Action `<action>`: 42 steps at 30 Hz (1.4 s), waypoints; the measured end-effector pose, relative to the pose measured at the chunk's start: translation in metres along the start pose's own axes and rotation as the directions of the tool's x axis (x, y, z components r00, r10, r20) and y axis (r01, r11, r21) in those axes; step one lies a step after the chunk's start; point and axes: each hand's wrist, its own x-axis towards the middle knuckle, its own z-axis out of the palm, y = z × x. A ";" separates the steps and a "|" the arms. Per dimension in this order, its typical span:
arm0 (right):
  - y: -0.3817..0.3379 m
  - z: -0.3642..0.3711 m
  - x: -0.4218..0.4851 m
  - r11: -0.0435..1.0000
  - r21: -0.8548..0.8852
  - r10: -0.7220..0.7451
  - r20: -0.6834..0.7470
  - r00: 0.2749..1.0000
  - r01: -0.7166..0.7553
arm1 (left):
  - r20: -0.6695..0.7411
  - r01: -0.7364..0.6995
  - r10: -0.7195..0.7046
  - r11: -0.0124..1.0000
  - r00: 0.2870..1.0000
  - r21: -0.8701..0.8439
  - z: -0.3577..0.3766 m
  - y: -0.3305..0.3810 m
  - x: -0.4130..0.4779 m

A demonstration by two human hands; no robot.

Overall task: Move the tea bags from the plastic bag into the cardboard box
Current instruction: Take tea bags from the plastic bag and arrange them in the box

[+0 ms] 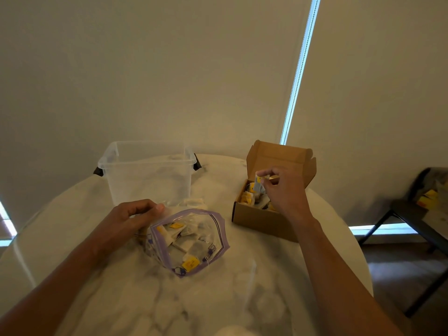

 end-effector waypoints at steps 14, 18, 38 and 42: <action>-0.011 0.001 0.008 0.971 -0.117 -0.210 -0.015 0.977 0.207 | -0.008 -0.031 0.030 0.998 1.000 -0.058 0.000 0.002 -0.001; -0.035 -0.009 -0.031 0.957 0.100 -0.287 0.201 0.937 0.272 | -0.029 -0.009 0.008 0.998 1.000 -0.066 0.000 0.000 0.000; -0.090 0.070 -0.110 0.532 -0.099 -0.660 0.574 0.485 0.841 | -0.006 -0.028 0.028 0.997 1.000 -0.072 0.002 0.003 0.000; -0.097 0.075 -0.113 0.616 -0.106 -0.605 0.571 0.555 0.780 | 0.000 -0.041 0.041 0.996 0.999 -0.078 0.002 0.001 0.002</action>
